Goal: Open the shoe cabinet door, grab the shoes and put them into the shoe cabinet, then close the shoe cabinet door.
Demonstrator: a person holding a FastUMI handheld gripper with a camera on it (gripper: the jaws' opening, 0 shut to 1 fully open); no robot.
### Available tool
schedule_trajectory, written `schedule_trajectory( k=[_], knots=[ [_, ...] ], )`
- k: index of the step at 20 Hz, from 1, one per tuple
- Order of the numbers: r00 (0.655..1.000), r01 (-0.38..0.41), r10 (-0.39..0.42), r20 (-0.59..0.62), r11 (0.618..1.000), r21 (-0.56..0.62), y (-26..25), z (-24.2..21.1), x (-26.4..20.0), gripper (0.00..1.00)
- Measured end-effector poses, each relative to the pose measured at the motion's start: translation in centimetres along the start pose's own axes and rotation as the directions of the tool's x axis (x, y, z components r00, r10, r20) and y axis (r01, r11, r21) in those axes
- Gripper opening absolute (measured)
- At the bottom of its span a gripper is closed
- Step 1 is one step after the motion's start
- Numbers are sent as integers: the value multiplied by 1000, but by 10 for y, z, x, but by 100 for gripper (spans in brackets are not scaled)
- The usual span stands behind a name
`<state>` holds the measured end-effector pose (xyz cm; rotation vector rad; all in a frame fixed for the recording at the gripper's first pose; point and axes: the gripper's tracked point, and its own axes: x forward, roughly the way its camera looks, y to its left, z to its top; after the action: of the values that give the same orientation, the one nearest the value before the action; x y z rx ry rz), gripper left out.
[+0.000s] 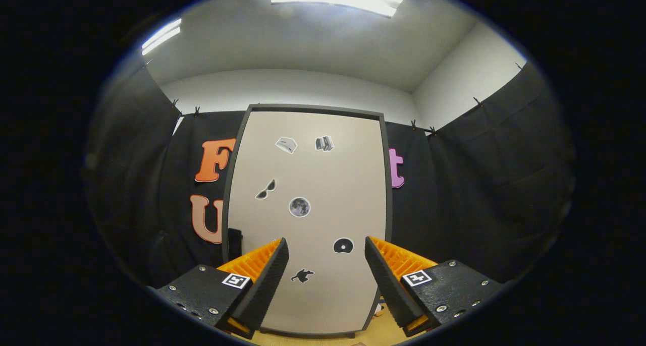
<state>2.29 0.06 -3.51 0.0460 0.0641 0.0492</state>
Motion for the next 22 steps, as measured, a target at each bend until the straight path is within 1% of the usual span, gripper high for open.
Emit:
schedule_trajectory(
  k=[4, 9, 13, 16, 19, 20, 22],
  knots=[
    [999, -45, 45, -18, 999, 3, 24, -9, 7, 94],
    [991, -110, 112, -68, 993, 41, 67, -27, 23, 94],
    [975, -172, 176, -136, 984, 39, 109, -50, 37, 94],
    [953, -209, 214, -215, 977, 48, 140, -76, 48, 92],
    [939, -215, 226, -258, 974, 74, 163, -88, 65, 87],
    [939, -214, 225, -262, 974, 69, 169, -92, 72, 86],
    [934, -199, 200, -297, 979, 36, 175, -105, 87, 81]
  ],
)
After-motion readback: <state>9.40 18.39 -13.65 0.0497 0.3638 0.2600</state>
